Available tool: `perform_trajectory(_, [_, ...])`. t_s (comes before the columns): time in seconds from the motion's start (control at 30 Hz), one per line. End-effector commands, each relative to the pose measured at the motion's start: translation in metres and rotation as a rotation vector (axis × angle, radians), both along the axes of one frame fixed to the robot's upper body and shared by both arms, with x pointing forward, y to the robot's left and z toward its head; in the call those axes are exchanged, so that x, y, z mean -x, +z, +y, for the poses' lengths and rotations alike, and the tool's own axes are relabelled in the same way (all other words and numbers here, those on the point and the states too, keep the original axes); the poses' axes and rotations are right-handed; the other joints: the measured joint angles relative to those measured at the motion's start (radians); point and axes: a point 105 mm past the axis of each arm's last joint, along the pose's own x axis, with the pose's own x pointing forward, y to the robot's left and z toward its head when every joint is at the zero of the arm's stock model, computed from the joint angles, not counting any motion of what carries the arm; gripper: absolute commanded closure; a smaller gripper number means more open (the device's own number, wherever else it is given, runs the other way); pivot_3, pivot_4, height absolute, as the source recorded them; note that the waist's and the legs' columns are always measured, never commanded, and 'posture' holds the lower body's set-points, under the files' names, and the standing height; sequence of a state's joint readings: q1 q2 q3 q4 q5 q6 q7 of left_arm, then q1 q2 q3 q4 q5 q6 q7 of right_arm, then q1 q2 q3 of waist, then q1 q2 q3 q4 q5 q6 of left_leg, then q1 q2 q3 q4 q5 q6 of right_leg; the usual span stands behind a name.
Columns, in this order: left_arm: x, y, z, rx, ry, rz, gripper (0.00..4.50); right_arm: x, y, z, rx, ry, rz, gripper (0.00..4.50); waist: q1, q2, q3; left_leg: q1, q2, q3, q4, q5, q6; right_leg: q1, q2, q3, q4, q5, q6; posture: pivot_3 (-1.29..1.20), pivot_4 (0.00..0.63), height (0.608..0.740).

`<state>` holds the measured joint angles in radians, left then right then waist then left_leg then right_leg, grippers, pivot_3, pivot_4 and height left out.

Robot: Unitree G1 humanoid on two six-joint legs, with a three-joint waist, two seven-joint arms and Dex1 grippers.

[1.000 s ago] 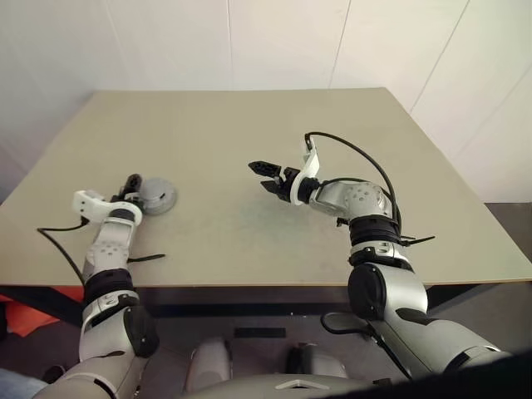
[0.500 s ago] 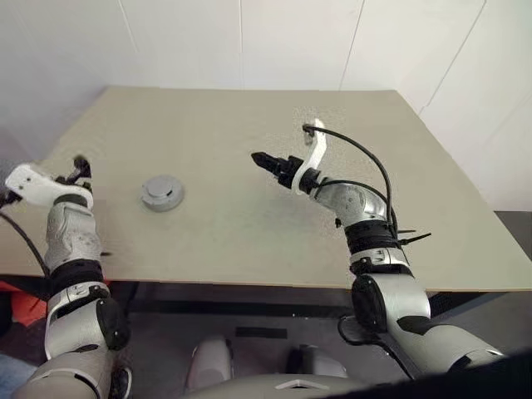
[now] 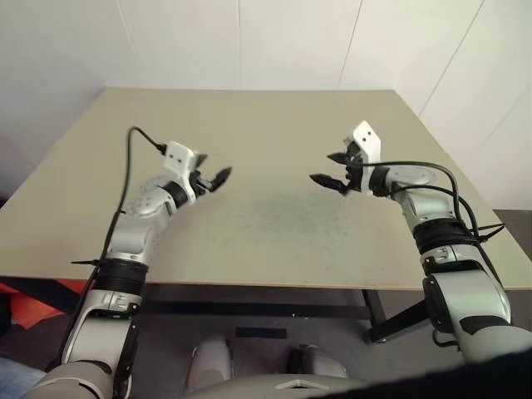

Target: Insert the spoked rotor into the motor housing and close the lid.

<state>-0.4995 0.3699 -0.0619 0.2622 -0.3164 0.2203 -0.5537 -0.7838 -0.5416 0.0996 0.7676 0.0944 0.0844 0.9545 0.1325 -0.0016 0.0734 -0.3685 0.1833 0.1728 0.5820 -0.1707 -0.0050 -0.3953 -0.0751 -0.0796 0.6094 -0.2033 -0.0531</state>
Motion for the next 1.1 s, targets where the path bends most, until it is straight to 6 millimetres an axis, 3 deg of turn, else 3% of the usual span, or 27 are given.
perform_trajectory(0.03, [0.005, 0.001, -0.012, -0.059, -0.070, -0.026, 0.41, 0.003, -0.004, 0.000, 0.029, 0.038, -0.004, 0.22, -0.011, 0.000, 0.000, 0.000, 0.000, 0.000, 0.000, 0.000, 0.001, -0.001, 0.000, 0.000, 0.000, 0.000, 0.000, 0.00, 0.000, 0.740])
perform_trajectory(0.17, [0.005, -0.008, -0.013, -0.084, -0.069, -0.015, 0.41, 0.002, -0.005, 0.001, 0.016, 0.036, -0.012, 0.22, -0.021, 0.002, 0.000, -0.002, 0.001, 0.001, 0.001, -0.002, 0.004, -0.003, 0.001, 0.000, 0.001, 0.002, -0.003, 0.00, 0.000, 0.740])
perform_trajectory(0.5, [0.007, -0.009, -0.011, -0.088, -0.055, -0.015, 0.41, -0.004, -0.001, 0.007, -0.013, 0.000, -0.043, 0.22, -0.027, 0.002, 0.000, -0.004, 0.003, 0.001, 0.015, -0.006, 0.011, 0.000, 0.001, 0.000, 0.003, 0.002, -0.003, 0.00, 0.000, 0.740])
perform_trajectory(1.1, [0.002, -0.005, -0.008, -0.091, -0.029, -0.037, 0.41, -0.017, 0.008, 0.005, -0.020, -0.069, -0.085, 0.22, -0.030, 0.002, 0.000, -0.003, 0.004, 0.001, 0.016, -0.006, 0.010, 0.001, 0.001, 0.000, 0.004, 0.002, -0.003, 0.00, 0.000, 0.740])
